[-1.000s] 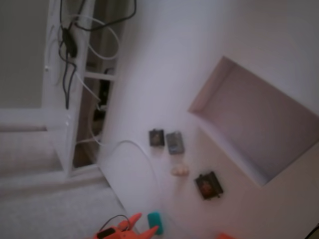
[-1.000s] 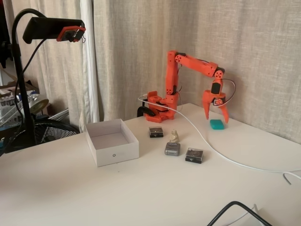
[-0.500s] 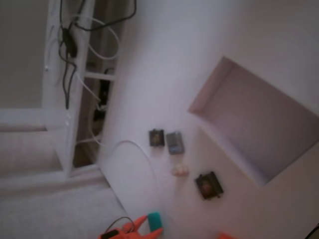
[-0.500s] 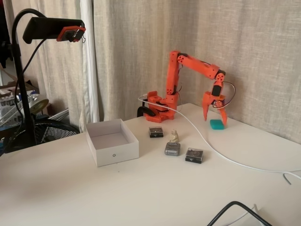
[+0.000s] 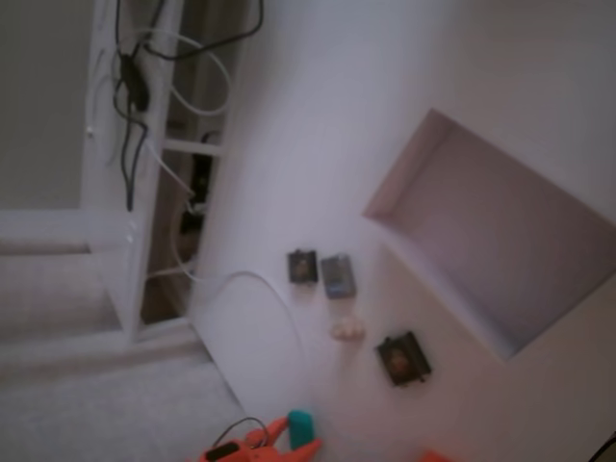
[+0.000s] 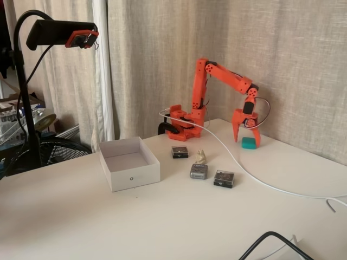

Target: Grasp the green cube and put it in the bin.

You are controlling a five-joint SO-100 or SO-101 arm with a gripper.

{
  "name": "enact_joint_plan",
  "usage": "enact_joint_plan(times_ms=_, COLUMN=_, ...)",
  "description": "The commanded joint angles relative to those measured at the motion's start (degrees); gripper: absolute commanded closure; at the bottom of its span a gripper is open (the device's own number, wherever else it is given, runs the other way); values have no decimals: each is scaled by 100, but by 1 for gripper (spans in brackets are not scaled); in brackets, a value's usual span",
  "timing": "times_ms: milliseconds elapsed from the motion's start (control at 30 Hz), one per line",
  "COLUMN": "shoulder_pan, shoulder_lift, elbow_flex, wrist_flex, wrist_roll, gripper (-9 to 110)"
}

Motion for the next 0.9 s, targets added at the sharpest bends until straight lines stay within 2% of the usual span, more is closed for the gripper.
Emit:
enact_joint_plan(times_ms=0, shoulder_pan=44, shoulder_lift=26, elbow_flex=-18, wrist_flex=62, wrist_roll=35, gripper=67)
enact_joint_plan(times_ms=867, shoulder_pan=9, shoulder_lift=-70, elbow_flex=-53, wrist_flex=-334, wrist_roll=18, gripper=69)
